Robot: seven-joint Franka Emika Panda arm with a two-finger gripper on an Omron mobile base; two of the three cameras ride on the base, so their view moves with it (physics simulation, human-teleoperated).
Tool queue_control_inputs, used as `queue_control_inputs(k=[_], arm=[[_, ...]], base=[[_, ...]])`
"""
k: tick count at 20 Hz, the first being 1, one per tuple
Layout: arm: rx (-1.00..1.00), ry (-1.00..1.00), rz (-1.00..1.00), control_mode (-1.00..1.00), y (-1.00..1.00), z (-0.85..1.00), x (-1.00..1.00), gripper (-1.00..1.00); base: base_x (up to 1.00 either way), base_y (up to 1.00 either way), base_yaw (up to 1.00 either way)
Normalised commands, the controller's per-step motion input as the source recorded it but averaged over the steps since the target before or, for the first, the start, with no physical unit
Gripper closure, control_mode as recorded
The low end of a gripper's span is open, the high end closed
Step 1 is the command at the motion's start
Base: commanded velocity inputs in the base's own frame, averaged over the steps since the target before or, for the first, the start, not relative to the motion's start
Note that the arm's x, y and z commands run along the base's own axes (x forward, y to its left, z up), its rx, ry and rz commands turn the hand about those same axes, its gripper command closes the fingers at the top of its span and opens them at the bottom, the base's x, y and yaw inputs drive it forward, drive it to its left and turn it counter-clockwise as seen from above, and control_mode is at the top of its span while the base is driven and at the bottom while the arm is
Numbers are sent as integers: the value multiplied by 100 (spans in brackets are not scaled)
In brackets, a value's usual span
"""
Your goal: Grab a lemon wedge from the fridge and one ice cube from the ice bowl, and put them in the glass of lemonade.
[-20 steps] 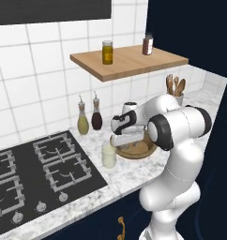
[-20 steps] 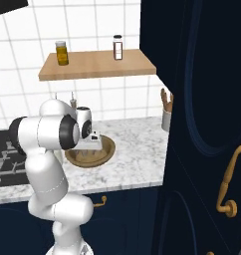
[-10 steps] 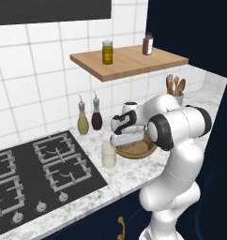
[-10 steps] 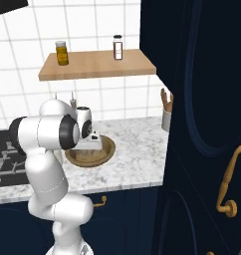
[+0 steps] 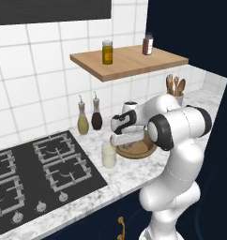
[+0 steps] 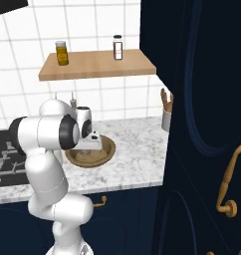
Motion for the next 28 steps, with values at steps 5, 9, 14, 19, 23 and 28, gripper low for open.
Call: queue_control_inputs(k=[5, 9, 14, 19, 23, 28], arm=[[-1, -2, 0, -100, 7, 12, -9, 100], [5, -25, 0, -100, -3, 44, -16, 100], [7, -18, 0, -100, -22, 29, -1, 100], [5, -13, 0, -100, -24, 22, -2, 100], [0, -15, 0, -100, 9, 21, -9, 100], [0, -19, 6, -100, 53, 61, -17, 100]], base=[[0, 0, 0], [0, 0, 0], [0, 0, 0], [0, 0, 0], [0, 0, 0], [0, 0, 0]])
